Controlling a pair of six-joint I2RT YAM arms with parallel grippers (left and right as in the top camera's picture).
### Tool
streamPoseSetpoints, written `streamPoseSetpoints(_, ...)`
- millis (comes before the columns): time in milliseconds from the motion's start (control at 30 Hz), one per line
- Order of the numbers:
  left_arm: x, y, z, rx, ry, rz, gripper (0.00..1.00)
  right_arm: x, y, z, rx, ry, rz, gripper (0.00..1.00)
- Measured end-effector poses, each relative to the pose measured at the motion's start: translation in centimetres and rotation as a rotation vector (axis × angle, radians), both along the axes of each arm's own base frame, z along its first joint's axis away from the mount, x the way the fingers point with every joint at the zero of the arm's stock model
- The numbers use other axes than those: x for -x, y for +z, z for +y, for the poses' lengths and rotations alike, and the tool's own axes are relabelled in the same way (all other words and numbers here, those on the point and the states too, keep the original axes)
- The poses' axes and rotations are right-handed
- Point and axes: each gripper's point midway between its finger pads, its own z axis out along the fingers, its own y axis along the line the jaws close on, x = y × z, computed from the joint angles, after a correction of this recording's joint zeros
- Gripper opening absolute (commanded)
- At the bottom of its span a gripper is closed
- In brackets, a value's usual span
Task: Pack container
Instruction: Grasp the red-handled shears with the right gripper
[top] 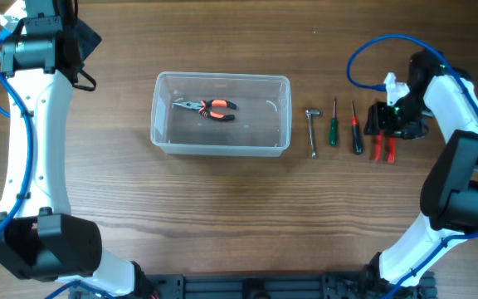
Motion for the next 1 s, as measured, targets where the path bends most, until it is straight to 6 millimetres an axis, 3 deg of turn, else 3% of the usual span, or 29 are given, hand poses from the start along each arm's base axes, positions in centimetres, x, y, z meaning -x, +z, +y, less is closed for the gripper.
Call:
streamPoseSetpoints(300, 0.0, 0.0, 0.0, 0.000, 0.000, 0.000, 1.00, -0.3, -0.1, -0.3, 0.014, -0.017, -0.009, 0.51)
streamPoseSetpoints(567, 0.0, 0.0, 0.0, 0.000, 0.000, 0.000, 1.00, 1.9, -2.5, 0.1, 0.008, -0.042, 0.041, 0.50)
streamPoseSetpoints(867, 0.0, 0.0, 0.0, 0.000, 0.000, 0.000, 1.00, 1.6, -3.1, 0.0, 0.017, -0.084, 0.022, 0.29)
streamPoseSetpoints(1000, 0.0, 0.0, 0.0, 0.000, 0.000, 0.000, 1.00, 1.2, -3.1, -0.2, 0.022, -0.102, 0.009, 0.14)
